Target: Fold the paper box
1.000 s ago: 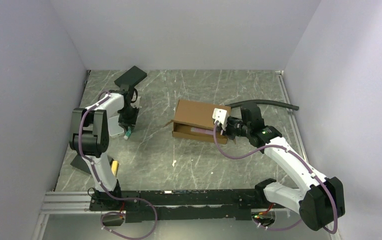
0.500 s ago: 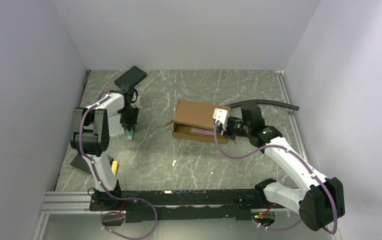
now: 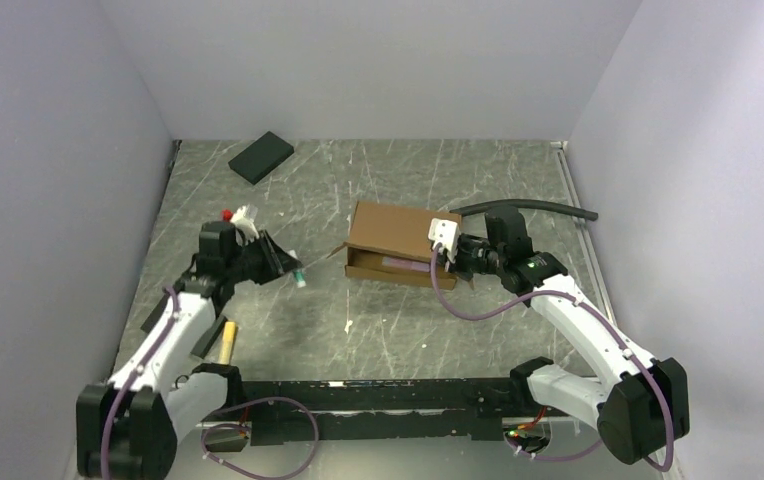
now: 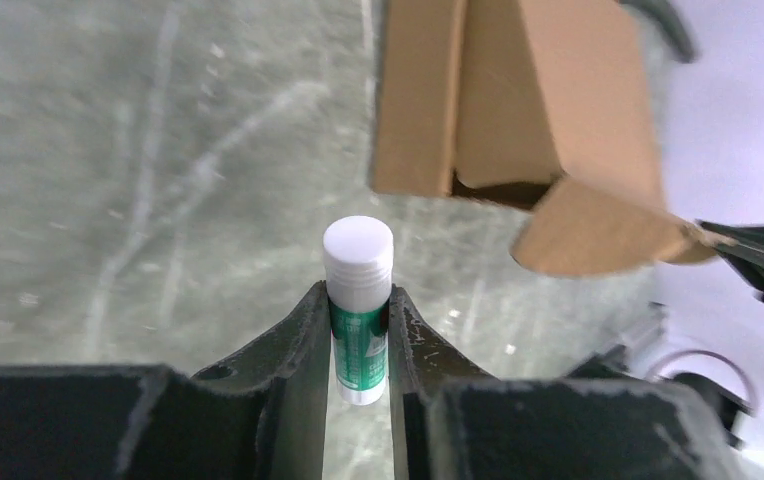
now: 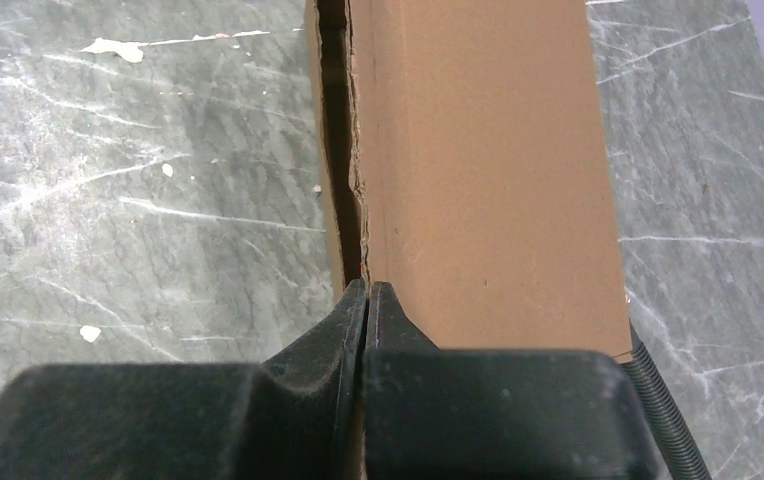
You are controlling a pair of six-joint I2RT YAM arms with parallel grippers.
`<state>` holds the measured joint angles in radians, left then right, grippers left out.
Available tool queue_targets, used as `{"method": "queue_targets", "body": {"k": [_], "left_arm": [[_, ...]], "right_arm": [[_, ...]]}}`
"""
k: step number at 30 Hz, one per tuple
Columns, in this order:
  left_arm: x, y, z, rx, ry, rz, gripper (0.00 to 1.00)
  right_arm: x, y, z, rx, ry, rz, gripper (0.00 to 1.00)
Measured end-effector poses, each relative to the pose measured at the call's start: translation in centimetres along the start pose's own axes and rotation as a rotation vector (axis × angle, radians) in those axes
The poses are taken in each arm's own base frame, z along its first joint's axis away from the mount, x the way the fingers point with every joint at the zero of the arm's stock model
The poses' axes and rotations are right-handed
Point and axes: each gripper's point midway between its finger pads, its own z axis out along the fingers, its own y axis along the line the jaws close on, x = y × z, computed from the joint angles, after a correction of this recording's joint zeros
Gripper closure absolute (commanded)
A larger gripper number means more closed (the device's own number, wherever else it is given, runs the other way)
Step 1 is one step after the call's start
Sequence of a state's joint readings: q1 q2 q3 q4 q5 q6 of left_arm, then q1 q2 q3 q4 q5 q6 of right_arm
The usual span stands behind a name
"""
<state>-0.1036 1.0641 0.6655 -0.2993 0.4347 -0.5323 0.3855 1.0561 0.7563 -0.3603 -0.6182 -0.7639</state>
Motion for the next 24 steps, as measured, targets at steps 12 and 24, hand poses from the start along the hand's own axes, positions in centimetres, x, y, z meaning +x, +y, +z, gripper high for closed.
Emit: {"method": "queue_targets", "body": {"k": [12,24], "left_arm": [[8.9,-9.6,-2.3,0.504,-0.012,-0.117,1.0],[18.1,-15.0,-2.2,0.682,0.173,-0.028,1.0]], "right_arm": [[0.3,0.5,0.0,-0.025,-0.01,-0.004,1.0],[0.3,-0.1,-0.7,-0.01,-0.031,0.012,1.0]]}}
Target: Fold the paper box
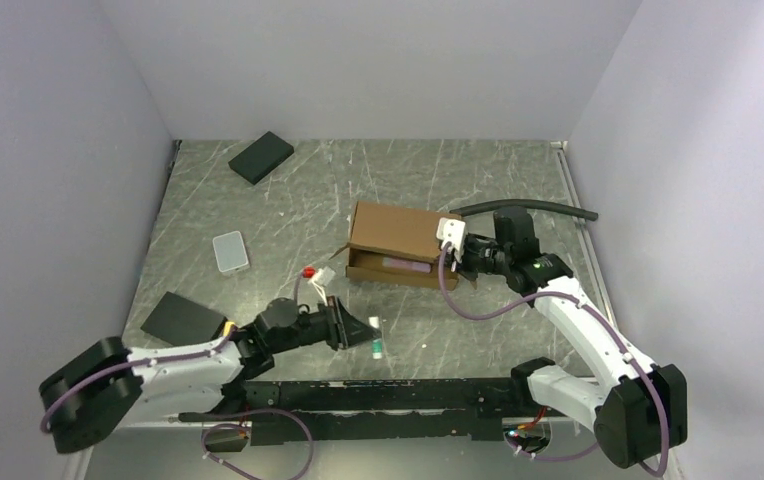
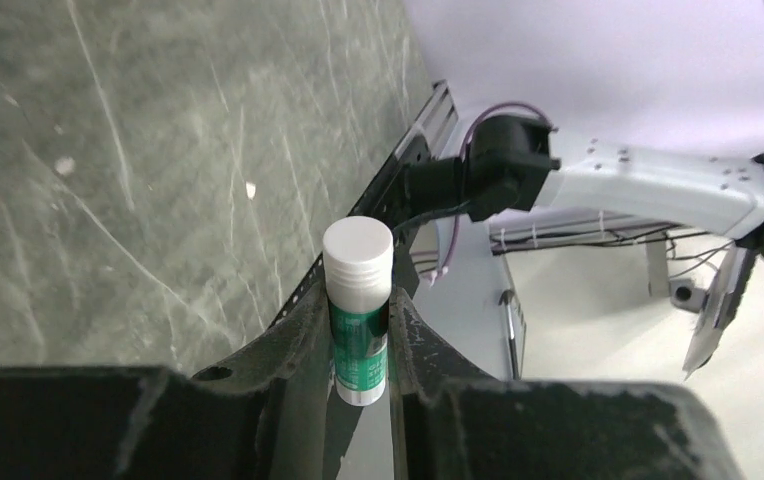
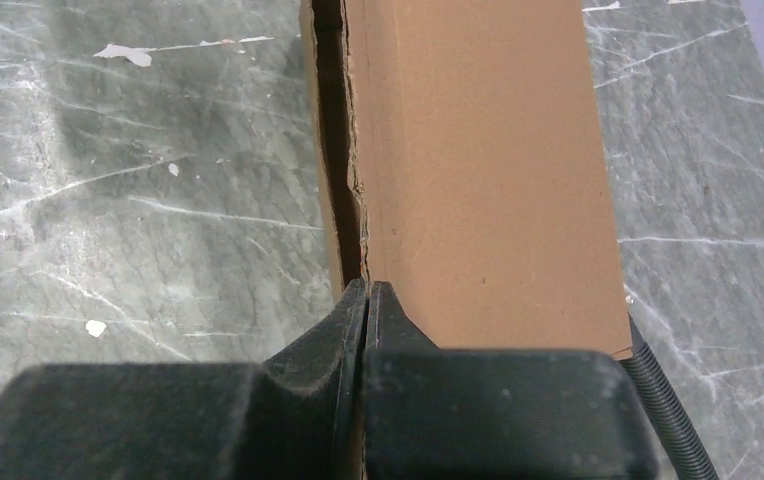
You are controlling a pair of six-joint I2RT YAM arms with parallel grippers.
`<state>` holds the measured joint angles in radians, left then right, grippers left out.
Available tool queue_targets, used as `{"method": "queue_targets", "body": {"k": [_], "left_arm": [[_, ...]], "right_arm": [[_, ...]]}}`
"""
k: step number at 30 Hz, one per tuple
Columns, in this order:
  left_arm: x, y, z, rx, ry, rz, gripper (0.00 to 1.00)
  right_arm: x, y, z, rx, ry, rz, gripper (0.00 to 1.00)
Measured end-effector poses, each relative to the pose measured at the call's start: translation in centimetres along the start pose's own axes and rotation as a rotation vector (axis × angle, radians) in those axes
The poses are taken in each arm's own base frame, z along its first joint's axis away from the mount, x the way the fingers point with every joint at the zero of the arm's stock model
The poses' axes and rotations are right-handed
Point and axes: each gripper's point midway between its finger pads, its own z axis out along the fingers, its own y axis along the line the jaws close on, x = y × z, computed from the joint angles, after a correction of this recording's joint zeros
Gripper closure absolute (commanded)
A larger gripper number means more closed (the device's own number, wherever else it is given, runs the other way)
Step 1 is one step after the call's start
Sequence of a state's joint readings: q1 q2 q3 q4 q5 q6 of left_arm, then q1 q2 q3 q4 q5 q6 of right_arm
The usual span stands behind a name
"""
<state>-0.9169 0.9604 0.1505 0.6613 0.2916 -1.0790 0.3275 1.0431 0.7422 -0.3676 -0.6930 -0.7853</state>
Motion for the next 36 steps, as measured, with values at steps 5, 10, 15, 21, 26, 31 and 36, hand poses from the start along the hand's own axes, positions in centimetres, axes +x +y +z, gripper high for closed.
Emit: {"method": "queue_targets", "body": {"k": [5,10,15,21,26,31,36], "left_arm": [[2.5,1.0,2.1,-0.05,0.015,-0.004,1.0],[1.4,2.3,4.2,-0.112,-0.098,-0.072,1.0],[-1.0,2.3,5.2,-0.123,-0.234,-0.15,1.0],[-3.3,2.5,5.5,-0.168,-0.369,-0.271,1.0],[-5.0,3.3,5.4,-0.22,-0.473,-0.364,0.98],[-6.7,3.6,5.3,-0.273,-0.562,-0.427,0.94],[-8.2,3.2,5.6,-0.317,-0.625,-0.474,0.98]], "right_arm": [[-0.2,-0.1,-0.3,0.002,-0.015,0.0,1.0],[-0.2,0.0,-0.2,-0.002,-0.017,0.001,1.0],[0.0,0.2,-0.2,-0.008,-0.016,0.005,1.0],[0.3,0.4,0.1,-0.02,-0.011,0.011,1.0],[0.5,0.5,0.2,-0.026,-0.008,0.014,1.0],[0.6,0.5,0.2,-0.028,-0.007,0.016,1.0],[0.5,0.5,0.2,-0.028,-0.007,0.016,1.0]]}}
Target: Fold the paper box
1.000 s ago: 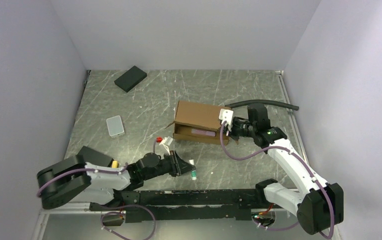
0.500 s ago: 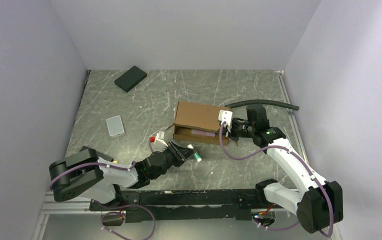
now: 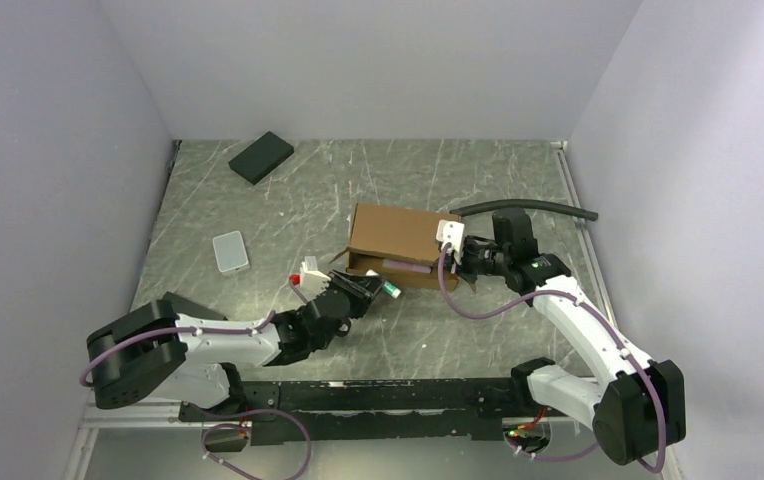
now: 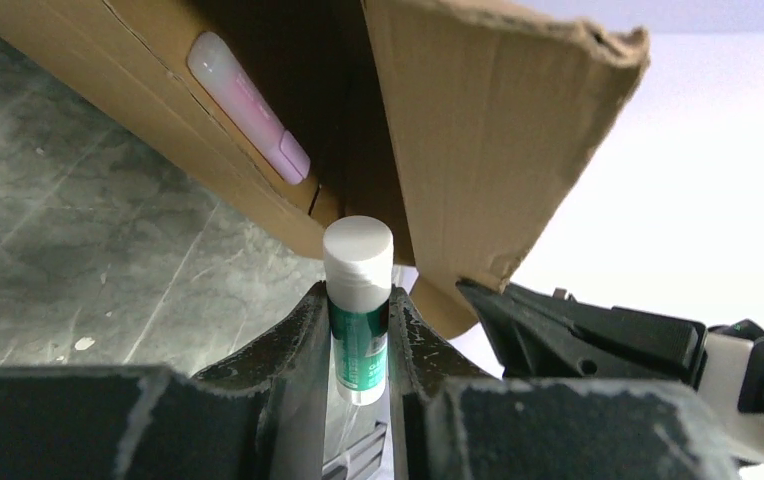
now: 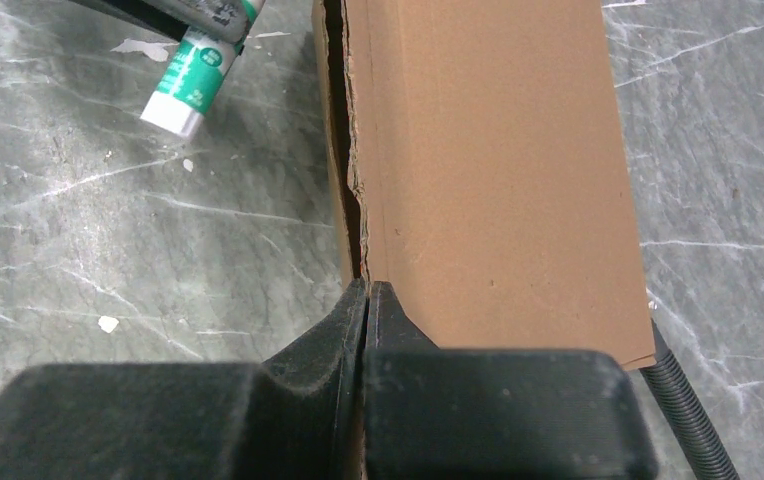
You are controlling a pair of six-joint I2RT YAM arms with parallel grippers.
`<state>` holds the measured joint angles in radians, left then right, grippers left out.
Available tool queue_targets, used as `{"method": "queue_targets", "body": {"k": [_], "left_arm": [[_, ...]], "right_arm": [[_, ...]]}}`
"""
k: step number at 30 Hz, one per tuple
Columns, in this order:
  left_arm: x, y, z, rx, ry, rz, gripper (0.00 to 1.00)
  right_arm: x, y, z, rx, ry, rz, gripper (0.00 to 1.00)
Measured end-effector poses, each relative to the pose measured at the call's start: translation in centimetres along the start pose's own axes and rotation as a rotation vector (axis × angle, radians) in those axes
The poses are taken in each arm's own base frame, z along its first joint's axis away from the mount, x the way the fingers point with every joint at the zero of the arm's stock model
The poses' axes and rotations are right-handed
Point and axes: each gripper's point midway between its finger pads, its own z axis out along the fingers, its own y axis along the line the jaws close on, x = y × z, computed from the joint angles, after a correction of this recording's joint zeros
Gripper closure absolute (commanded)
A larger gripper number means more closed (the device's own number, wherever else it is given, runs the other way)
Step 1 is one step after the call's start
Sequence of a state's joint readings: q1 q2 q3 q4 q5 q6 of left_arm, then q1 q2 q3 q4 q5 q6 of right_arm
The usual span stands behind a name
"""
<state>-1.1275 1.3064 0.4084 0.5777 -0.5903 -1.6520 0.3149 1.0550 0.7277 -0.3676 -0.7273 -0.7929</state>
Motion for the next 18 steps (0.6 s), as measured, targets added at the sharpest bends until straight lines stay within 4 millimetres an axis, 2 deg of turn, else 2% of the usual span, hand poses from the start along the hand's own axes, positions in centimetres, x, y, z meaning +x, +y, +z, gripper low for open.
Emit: {"method": "queue_targets", "body": {"k": [3,8,14,18], "left_arm": [[-0.7,0.2,0.3,-0.032,-0.048,-0.031,0.98],[-1.7,0.6,1.1,-0.084,-0.127,-0.027,0.92],[-2.3,-0.6,2.3,-0.089,-0.178,-0.036,0.89],[-3.5,0.2,3.2,-0.113,-0.214,-0.049,0.85]], "right_arm": [[0.0,0.0,0.0,0.0,0.0,0.0,1.0],[0.0,0.0,0.0,0.0,0.0,0.0,1.0],[-0.1,0.1,0.0,-0.005,-0.004,0.0,1.0],[-0.1,0.1,0.0,-0.005,-0.005,0.0,1.0]]}}
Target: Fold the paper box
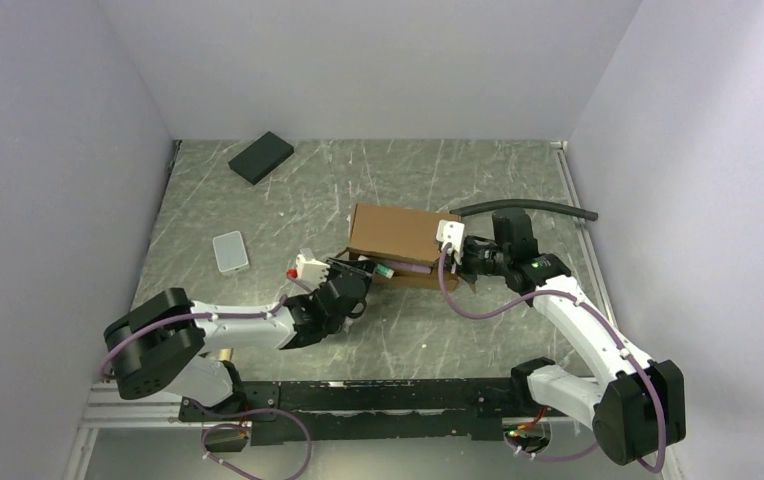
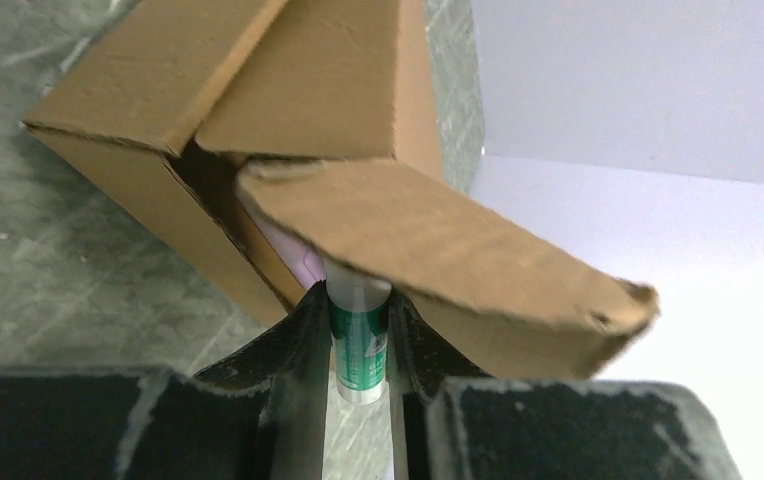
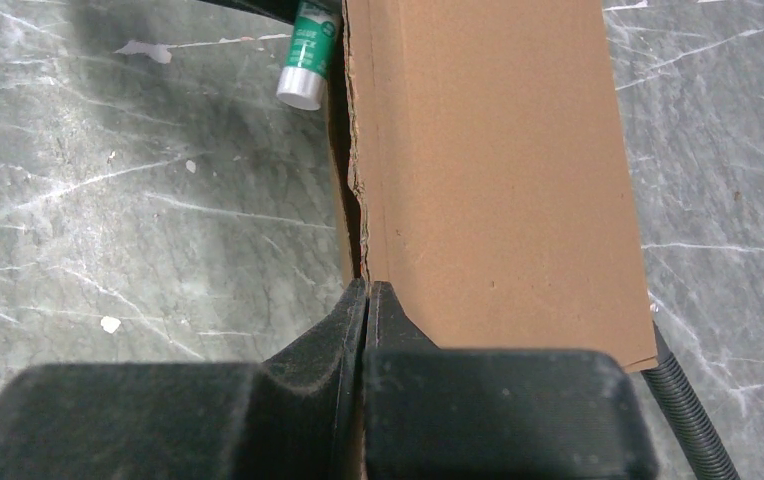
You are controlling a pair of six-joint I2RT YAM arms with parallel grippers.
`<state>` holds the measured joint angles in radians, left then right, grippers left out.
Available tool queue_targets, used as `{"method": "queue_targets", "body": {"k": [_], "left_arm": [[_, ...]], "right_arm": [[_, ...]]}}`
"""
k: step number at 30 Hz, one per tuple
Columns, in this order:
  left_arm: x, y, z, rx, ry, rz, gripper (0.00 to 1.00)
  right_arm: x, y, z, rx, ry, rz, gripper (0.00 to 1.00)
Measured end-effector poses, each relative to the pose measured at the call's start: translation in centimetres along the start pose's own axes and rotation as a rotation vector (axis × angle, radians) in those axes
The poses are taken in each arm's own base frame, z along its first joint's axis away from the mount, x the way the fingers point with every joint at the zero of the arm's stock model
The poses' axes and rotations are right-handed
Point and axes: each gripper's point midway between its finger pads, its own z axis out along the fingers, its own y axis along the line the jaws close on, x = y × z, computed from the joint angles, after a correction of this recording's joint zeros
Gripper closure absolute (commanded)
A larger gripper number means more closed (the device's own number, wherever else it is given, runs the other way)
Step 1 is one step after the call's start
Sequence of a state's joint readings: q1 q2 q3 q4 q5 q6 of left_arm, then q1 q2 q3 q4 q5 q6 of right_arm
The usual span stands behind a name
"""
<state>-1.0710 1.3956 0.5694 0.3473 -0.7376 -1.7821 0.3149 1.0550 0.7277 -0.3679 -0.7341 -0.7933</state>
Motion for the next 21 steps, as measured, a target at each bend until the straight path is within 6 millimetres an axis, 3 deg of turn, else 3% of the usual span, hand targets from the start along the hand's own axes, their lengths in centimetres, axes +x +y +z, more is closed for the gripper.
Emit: {"method": "queue_targets", "body": {"k": [11,14,21], "left_arm": [[-0.7,1.0,2.0,-0.04,-0.028,-0.016,0.57],[-0.8,1.1,2.2,-0.045,-0.023,-0.019,0.53],[-0.3,0.9,2.2,-0.04,0.005,-0.027,0.54]], "right_arm": [[0.0,0.0,0.0,0.0,0.0,0.0,1.0],[0.0,0.0,0.0,0.0,0.0,0.0,1.0],[0.0,0.0,0.0,-0.001,-0.001,0.0,1.0]]}}
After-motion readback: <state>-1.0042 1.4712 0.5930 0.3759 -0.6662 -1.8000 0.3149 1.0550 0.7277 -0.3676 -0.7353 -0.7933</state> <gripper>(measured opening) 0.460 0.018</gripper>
